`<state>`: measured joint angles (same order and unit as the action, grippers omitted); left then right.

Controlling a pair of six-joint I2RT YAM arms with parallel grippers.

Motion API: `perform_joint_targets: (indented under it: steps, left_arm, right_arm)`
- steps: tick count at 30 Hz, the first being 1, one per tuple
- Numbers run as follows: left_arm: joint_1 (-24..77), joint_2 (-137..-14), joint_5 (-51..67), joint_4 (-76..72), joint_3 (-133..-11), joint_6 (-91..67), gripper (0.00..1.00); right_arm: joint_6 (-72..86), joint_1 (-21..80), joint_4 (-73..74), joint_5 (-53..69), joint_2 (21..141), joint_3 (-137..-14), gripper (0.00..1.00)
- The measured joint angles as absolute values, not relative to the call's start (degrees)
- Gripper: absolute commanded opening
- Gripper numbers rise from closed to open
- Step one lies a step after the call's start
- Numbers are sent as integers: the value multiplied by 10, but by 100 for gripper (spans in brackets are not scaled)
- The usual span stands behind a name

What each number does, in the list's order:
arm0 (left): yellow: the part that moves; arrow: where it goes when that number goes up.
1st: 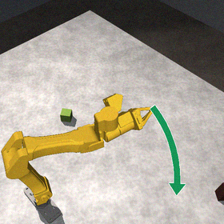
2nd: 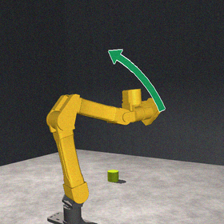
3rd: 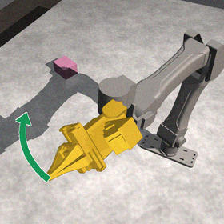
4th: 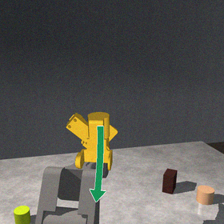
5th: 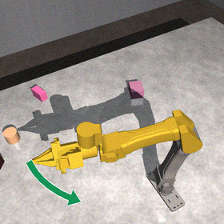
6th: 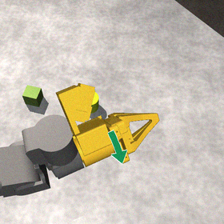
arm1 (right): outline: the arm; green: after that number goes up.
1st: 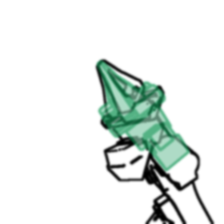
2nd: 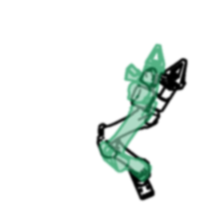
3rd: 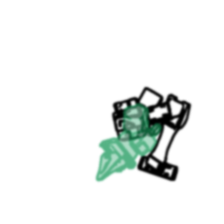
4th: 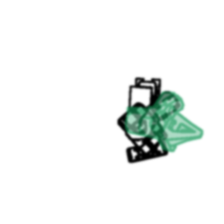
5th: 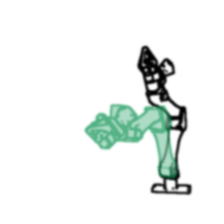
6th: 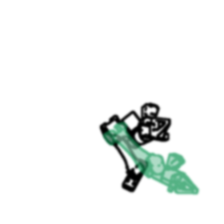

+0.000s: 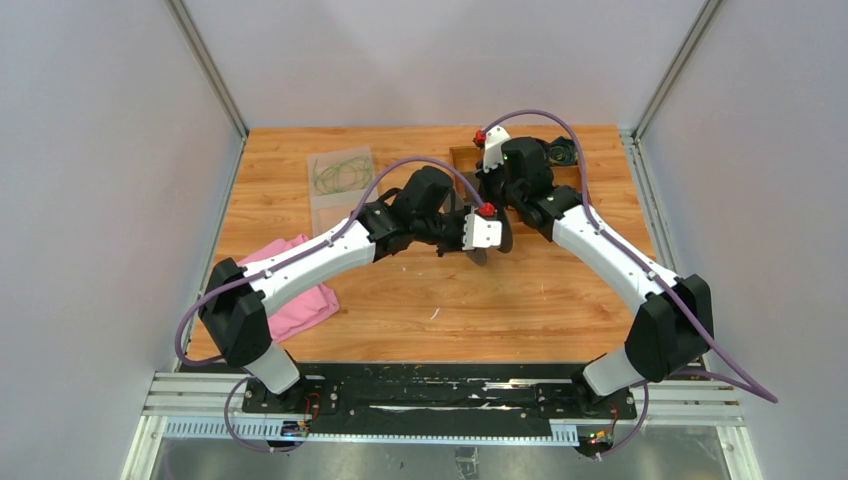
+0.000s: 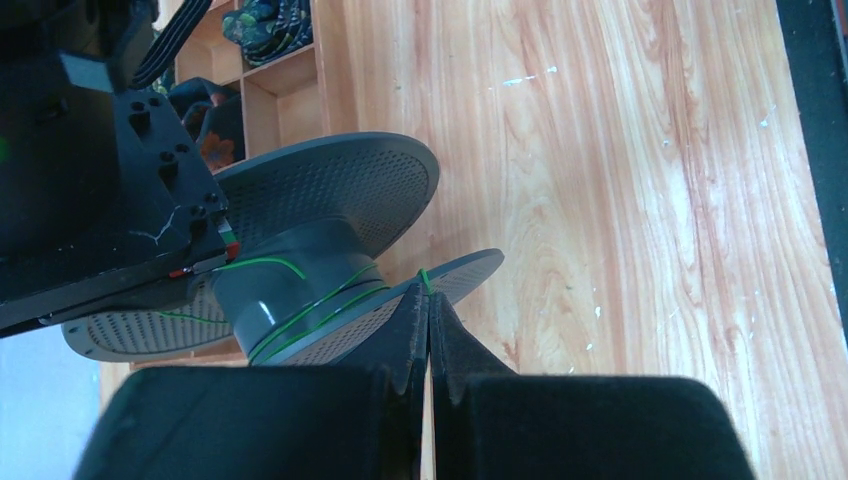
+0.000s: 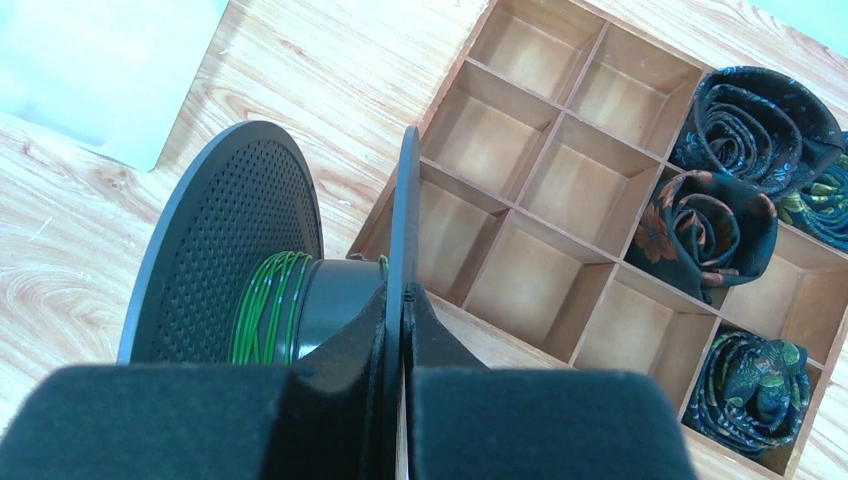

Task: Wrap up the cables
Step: Wrap the cable around the cable reel.

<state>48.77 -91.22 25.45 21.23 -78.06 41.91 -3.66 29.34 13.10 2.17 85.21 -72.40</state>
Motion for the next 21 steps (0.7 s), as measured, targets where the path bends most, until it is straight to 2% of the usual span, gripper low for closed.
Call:
perform_joint_targets:
  steps: [5, 21]
  left_arm:
    - [489, -912, 246, 215, -781, 425, 0]
    - [489, -868, 164, 43, -668, 182, 0]
  right_arm:
    - [-28, 293, 126, 22, 854, -724, 1]
    - [57, 289, 144, -18, 859, -737, 1]
